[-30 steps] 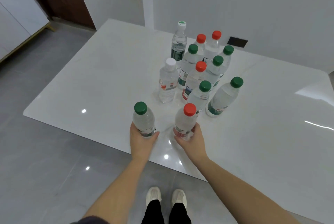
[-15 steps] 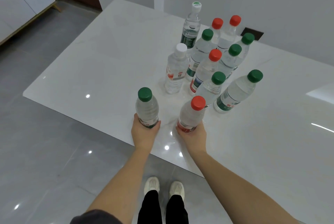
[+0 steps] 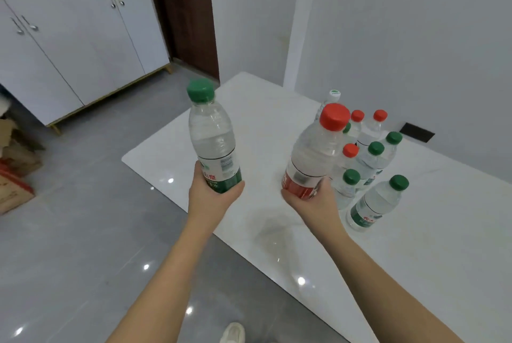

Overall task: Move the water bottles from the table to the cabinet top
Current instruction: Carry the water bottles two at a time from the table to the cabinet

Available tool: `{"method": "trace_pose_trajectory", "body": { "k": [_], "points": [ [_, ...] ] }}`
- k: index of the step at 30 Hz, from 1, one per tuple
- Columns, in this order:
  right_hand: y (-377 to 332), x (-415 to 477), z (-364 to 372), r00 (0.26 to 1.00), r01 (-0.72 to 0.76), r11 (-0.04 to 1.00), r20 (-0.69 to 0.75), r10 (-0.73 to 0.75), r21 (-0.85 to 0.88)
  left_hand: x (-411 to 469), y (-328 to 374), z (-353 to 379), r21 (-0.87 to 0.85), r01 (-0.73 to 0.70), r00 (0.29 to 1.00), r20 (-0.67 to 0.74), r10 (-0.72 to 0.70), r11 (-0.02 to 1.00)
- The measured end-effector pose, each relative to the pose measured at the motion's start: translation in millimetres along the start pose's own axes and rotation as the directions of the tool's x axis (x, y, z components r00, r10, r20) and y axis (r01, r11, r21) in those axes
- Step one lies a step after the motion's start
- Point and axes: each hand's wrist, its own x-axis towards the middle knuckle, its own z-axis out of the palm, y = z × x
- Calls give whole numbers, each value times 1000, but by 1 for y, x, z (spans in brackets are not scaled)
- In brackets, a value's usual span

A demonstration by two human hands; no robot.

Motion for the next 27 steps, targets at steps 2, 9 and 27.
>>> {"method": "trace_pose_trajectory", "body": {
  "k": [2,9,27],
  "points": [
    [-29,6,4,997,50,999,55,-50,7,-2,18,-15,-31,-46,998,-33,45,998],
    [-73,30,53,976,109,993,184,-116,48,6,34,-66,-95,-109,985,-145,95,989],
    [-165,97,293,964,120,976,212,-157,180,134,47,-271,-16,-219,936,-286,206,976]
  ]
}}
